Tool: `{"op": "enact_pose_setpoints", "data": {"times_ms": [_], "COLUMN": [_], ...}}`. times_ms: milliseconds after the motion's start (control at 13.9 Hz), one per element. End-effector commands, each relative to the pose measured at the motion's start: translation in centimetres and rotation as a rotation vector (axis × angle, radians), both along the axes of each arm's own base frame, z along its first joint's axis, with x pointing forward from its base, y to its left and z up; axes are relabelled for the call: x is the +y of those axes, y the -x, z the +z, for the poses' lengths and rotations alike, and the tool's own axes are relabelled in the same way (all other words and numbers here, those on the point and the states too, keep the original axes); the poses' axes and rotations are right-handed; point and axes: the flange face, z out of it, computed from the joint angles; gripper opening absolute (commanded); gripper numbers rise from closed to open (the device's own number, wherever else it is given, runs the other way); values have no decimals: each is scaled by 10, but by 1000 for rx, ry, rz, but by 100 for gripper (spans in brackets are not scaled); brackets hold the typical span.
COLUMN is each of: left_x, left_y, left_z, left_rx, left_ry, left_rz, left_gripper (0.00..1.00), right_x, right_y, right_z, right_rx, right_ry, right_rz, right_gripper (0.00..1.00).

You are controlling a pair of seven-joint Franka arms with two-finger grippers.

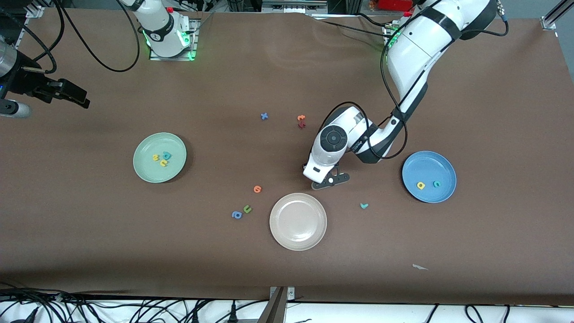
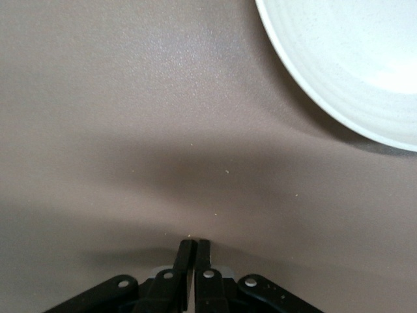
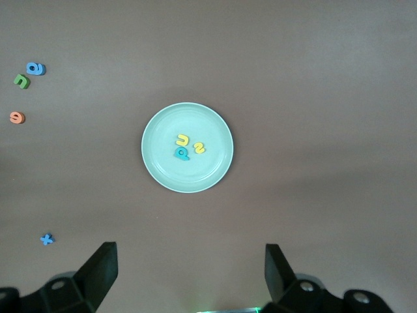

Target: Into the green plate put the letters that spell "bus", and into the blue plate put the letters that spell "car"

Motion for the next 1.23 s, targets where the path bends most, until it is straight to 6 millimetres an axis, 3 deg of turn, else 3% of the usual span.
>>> {"op": "enact_pose_setpoints", "data": {"times_ms": [0,72,288,433,793,1010,1154], "left_x": [3,12,66,92,166,190,192], "left_y": [-8,-14,-41,-55,-86,-106,-121], "left_z": [-2,5,34,50,42,37,33], "left_rx": [-1,-7,14,9,11,-8,-25], "left_ry": [8,-4,-63,-66,-55,-39,-24], "left_rz": [3,12,-47,-57,-94,-86,-63], "left_gripper": [15,22,50,52,51,53,63], "right_x": [-1,-2,1,7,7,7,7], "right_y": [-3,-5,-11,-11,-10,-9,-9], "right_z": [15,12,8,9,10,10,10], "right_rx": [-22,-20,-27,-31,-28,-29,-28], "right_ry": [13,11,7,7,5,5,5], "right_rz": [8,7,33,42,44,44,44], "right_gripper": [100,100,100,100,100,100,100]}}
